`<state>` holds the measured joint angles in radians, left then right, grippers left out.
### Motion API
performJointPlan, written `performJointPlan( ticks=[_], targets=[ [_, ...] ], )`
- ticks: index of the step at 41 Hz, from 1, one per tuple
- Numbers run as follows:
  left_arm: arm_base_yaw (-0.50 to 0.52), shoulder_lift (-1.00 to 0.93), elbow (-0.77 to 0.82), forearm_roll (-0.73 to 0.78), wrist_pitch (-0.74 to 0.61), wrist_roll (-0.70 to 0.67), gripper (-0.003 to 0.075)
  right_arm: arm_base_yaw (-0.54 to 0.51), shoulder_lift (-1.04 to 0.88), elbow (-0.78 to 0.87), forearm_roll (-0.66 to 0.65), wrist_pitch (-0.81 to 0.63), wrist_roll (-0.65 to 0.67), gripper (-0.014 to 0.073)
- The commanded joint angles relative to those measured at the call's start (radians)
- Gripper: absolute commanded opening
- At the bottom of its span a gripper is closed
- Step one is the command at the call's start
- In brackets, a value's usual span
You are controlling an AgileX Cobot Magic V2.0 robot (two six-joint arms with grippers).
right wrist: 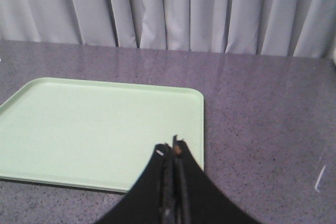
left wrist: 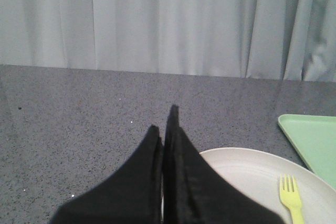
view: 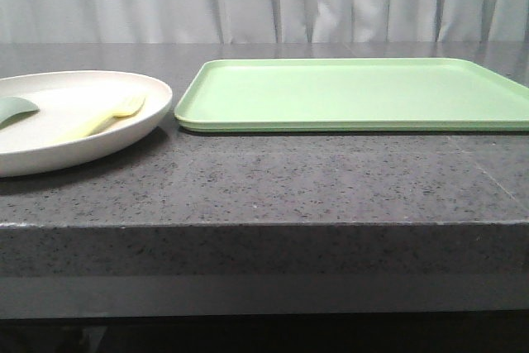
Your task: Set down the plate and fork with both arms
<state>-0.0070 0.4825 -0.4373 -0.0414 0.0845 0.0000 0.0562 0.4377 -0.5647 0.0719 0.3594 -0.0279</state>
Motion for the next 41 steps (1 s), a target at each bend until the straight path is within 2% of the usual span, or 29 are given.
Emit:
performJointPlan(
  ticks=[1, 9, 11, 14, 17, 19, 22, 25, 27, 29, 41],
  targets=[
    [0.0, 0.05, -0.039, -0.001, -0.112, -0.006, -0.0018, -0.003, 0.057, -0.04, -0.005, -0.065, -0.003, -0.006],
    [0.0, 0.075, -0.039, -0.001, -0.127, -0.006, -0.0018, -0.003, 0.07, -0.039, -0.005, -0.063, -0.003, -0.0053],
    [0.0, 0.075, -0.039, -0.001, -0.127, -0.006, -0.0013, -0.003, 0.07, -0.039, -0.005, -0.063, -0.003, -0.0025],
    [0.0, 0.075, -0.039, -0.001, -0.127, -0.006, 0.0024, -0.003, 0.07, -0.039, -0.005, -0.062, -0.003, 0.0066],
    [0.0, 0.075, -0.039, -0.001, -0.127, -0.006, 0.0115, -0.003, 0.07, -0.039, -0.005, -0.062, -0.003, 0.021],
    [0.0, 0.075, -0.039, -0.001, -0.127, -0.006, 0.0204, -0.003, 0.07, -0.039, -0.005, -0.062, -0.004, 0.0316],
    [0.0, 0.075, -0.039, -0.001, -0.127, -0.006, 0.0377, -0.003, 0.07, -0.039, -0.005, -0.063, -0.004, 0.0472],
    [0.0, 0.075, -0.039, -0.001, -0.127, -0.006, 0.0522, -0.003, 0.07, -0.039, -0.005, -0.064, -0.004, 0.0588],
    [0.0, 0.075, -0.039, -0.001, -0.127, -0.006, 0.0573, -0.003, 0.07, -0.039, -0.005, -0.065, -0.004, 0.0649],
    [0.0, 0.075, -0.039, -0.001, -0.127, -0.006, 0.0592, -0.003, 0.07, -0.039, -0.005, -0.065, -0.004, 0.0659],
    [0.0, 0.075, -0.039, -0.001, -0.131, -0.006, 0.0589, -0.003, 0.07, -0.039, -0.005, -0.064, -0.004, 0.0652]
  ],
)
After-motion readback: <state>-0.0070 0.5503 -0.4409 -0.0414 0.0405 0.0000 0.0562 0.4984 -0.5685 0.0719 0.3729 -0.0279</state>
